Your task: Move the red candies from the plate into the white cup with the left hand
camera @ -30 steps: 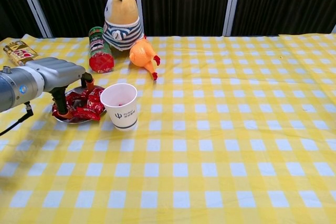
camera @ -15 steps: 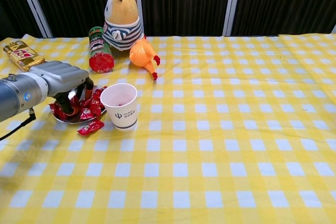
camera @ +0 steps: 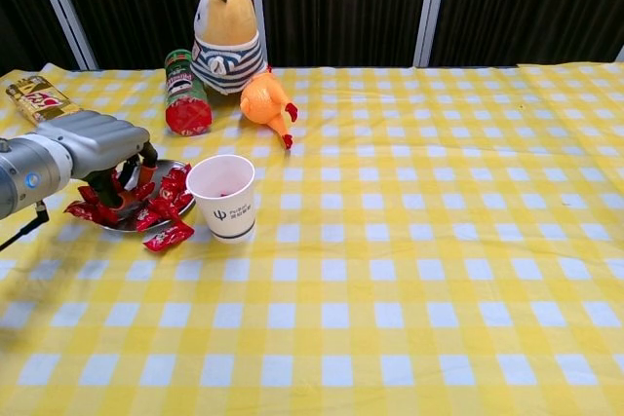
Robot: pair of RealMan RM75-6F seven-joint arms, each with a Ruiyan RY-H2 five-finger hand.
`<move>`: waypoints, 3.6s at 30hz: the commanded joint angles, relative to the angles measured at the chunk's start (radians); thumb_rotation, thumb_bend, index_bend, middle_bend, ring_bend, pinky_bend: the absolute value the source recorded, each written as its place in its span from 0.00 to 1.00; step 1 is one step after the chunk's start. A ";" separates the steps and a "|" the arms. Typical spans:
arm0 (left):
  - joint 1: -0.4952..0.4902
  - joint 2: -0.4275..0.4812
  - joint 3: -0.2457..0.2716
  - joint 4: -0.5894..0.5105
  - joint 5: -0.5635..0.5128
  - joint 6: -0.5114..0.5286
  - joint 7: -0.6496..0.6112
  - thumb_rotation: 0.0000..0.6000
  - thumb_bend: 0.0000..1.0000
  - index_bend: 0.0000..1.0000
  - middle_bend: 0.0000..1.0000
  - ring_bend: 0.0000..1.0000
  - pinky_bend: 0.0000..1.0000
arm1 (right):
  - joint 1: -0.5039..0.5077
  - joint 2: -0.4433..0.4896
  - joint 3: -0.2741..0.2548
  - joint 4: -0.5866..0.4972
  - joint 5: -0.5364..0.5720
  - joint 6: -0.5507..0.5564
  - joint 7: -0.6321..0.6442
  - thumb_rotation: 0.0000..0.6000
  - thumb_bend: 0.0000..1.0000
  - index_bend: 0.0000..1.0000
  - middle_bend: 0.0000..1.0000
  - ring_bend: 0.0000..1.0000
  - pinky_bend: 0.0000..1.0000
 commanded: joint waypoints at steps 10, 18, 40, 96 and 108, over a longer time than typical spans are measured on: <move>0.005 0.100 -0.055 -0.128 0.040 0.053 -0.018 1.00 0.46 0.50 0.61 0.74 0.85 | -0.001 -0.001 0.000 0.001 -0.004 0.005 -0.003 1.00 0.39 0.00 0.00 0.00 0.00; -0.007 0.141 -0.076 -0.227 0.058 0.080 0.003 1.00 0.46 0.51 0.61 0.74 0.85 | -0.002 -0.002 0.000 0.002 -0.004 0.007 -0.004 1.00 0.39 0.00 0.00 0.00 0.00; -0.044 0.155 -0.061 -0.447 0.122 0.104 0.064 1.00 0.46 0.49 0.60 0.74 0.85 | -0.002 -0.003 0.002 0.004 -0.007 0.012 -0.005 1.00 0.39 0.00 0.00 0.00 0.00; -0.025 0.110 -0.008 -0.184 -0.016 0.009 0.016 1.00 0.24 0.28 0.27 0.73 0.84 | 0.000 -0.003 0.005 0.003 0.000 0.006 -0.005 1.00 0.39 0.00 0.00 0.00 0.00; -0.043 0.050 -0.002 -0.107 -0.029 -0.039 0.019 1.00 0.24 0.27 0.24 0.73 0.84 | 0.001 -0.001 0.005 0.001 0.003 0.003 -0.003 1.00 0.39 0.00 0.00 0.00 0.00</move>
